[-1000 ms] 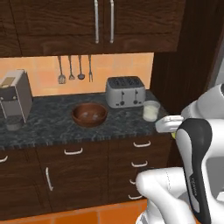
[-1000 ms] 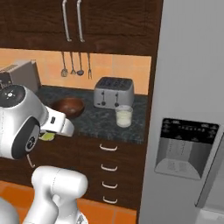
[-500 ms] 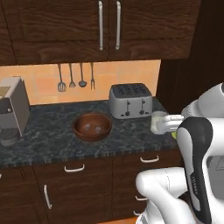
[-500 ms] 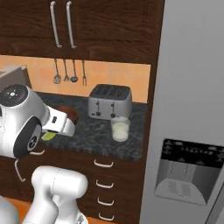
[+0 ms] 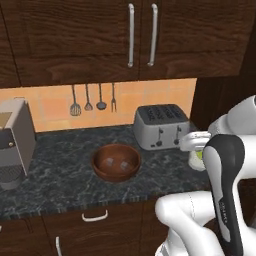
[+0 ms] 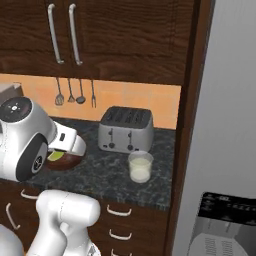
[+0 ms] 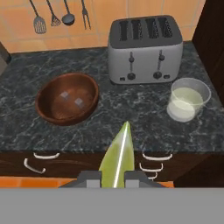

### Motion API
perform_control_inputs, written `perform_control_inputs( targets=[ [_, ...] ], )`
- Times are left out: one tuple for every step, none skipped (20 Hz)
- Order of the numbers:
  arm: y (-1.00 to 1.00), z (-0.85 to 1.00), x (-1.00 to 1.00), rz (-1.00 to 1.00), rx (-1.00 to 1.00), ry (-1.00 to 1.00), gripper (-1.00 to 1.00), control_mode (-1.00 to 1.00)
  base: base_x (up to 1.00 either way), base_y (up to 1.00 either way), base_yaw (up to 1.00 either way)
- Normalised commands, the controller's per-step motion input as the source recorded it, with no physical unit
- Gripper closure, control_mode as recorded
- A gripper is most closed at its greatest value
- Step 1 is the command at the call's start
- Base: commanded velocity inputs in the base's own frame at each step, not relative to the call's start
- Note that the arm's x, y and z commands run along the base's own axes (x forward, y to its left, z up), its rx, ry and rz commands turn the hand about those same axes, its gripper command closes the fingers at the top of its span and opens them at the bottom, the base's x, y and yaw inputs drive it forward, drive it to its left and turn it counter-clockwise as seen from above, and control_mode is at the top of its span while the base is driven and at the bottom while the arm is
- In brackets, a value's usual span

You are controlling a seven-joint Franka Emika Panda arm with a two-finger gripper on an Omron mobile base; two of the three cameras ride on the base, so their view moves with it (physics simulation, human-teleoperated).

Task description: Grab a lemon wedge from the fridge and one ice cube from the ice bowl, and put them in the glass of lemonade.

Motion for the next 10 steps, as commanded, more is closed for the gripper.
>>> perform_control_inputs(
  targets=[
    [0.0,0.0,0.0,0.0,0.0,0.0,1.0,1.0,0.54,0.5,-0.07],
    [0.0,0.0,0.0,0.0,0.0,0.0,1.0,1.0,0.42,0.56,-0.08],
    [0.0,0.0,0.0,0.0,0.0,0.0,1.0,1.0,0.24,0.59,-0.13],
    [0.0,0.0,0.0,0.0,0.0,0.0,1.0,1.0,0.29,0.54,-0.14],
    [0.0,0.0,0.0,0.0,0.0,0.0,1.0,1.0,0.37,0.51,-0.14],
    [0.0,0.0,0.0,0.0,0.0,0.0,1.0,1.0,0.47,0.47,-0.13],
    [0.0,0.0,0.0,0.0,0.0,0.0,1.0,1.0,0.51,0.36,-0.12],
    [0.0,0.0,0.0,0.0,0.0,0.0,1.0,1.0,0.29,0.0,-0.06],
    [0.0,-0.04,0.23,-0.02,0.0,0.01,1.0,-1.0,0.0,0.0,0.0],
    [0.0,-0.07,0.29,-0.02,0.0,0.03,1.0,-1.0,0.0,0.0,0.0]
  ],
)
